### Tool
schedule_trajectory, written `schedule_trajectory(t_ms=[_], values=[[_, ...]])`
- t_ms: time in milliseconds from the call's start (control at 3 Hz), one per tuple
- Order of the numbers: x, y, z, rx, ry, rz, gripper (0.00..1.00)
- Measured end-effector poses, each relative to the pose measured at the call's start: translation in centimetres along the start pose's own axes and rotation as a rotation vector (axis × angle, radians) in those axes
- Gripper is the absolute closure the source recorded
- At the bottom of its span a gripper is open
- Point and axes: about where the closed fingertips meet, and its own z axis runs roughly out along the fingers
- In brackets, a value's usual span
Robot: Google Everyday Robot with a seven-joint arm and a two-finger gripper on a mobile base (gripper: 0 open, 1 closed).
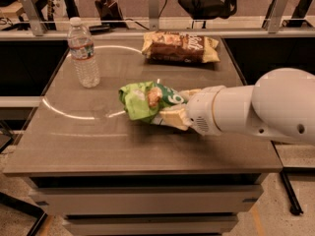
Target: Move green rice chip bag near brown chip bag
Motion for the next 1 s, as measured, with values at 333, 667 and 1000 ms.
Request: schedule_trajectory(t_ms=[333, 667, 1000], values=[[-0.8, -3.29, 0.01, 0.084, -0.066, 0.01, 1.0], [-1.03, -3.69, -0.04, 0.101, -0.074, 0.008, 1.0], [-1.15, -3.9, 0.17, 0.129, -0.062, -0.009, 1.0]])
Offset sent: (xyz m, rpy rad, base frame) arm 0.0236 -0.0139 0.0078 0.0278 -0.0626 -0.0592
